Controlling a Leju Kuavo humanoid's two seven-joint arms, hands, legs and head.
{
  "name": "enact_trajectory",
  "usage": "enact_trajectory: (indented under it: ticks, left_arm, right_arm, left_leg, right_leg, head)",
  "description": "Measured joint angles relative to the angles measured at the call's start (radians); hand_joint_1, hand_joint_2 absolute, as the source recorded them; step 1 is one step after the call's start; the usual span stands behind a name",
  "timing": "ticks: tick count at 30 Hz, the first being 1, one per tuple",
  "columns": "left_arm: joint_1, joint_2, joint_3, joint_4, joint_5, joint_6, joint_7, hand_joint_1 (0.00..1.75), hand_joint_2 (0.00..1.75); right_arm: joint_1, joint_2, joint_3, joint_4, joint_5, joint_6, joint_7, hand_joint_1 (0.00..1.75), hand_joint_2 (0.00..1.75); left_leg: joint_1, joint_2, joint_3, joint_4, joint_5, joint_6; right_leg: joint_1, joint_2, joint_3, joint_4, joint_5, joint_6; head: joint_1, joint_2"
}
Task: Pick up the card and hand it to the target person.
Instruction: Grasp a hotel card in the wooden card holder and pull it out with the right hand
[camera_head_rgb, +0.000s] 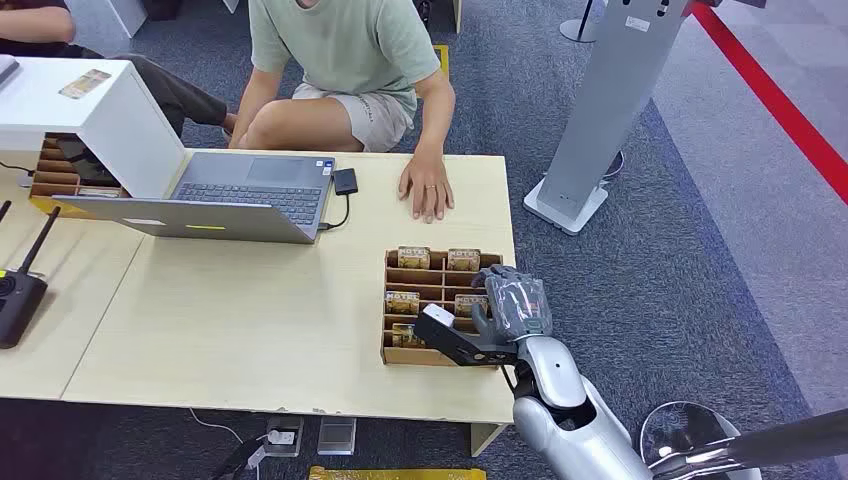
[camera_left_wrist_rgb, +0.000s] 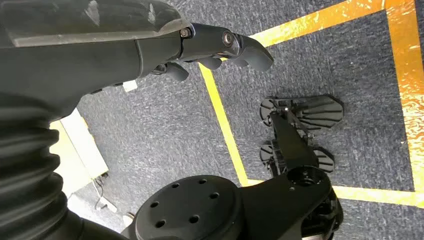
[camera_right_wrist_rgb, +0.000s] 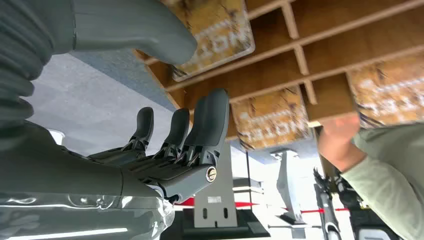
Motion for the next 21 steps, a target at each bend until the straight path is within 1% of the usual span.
enact_trajectory:
  ticks: [3, 13, 17, 21]
  left_arm:
    - [0.0, 0.0, 0.001, 0.0, 0.0, 0.002, 0.002, 0.0, 1.75]
    - [0.0, 0.0, 0.001, 0.0, -0.001, -0.005, 0.006, 0.0, 1.75]
    - [0.001, 0.0, 0.002, 0.0, -0.001, -0.004, 0.006, 0.0, 1.75]
    - [0.001, 0.0, 0.006, 0.0, -0.001, 0.001, 0.007, 0.0, 1.75]
  right_arm:
    - [-0.008, 0.005, 0.002, 0.004, -0.001, 0.0, 0.0, 0.89, 1.75]
    - [-0.012, 0.01, 0.005, 0.024, -0.008, 0.0, 0.014, 0.91, 1.75]
    - [-0.012, 0.01, 0.005, 0.031, 0.0, 0.001, 0.021, 0.88, 1.75]
    - [-0.011, 0.01, 0.005, 0.035, 0.0, 0.005, 0.026, 0.9, 1.75]
  left_leg:
    - [0.0, 0.0, 0.0, 0.0, 0.0, 0.0]
    - [0.0, 0.0, 0.0, 0.0, 0.0, 0.0]
    - [0.0, 0.0, 0.0, 0.0, 0.0, 0.0]
    - [0.0, 0.0, 0.0, 0.0, 0.0, 0.0]
  right_leg:
    - [0.0, 0.0, 0.0, 0.0, 0.0, 0.0]
    - [0.0, 0.0, 0.0, 0.0, 0.0, 0.0]
    - [0.0, 0.0, 0.0, 0.0, 0.0, 0.0]
    - [0.0, 0.0, 0.0, 0.0, 0.0, 0.0]
  head:
    - [0.0, 0.0]
    - [0.0, 0.0]
    - [0.0, 0.0]
    - [0.0, 0.0]
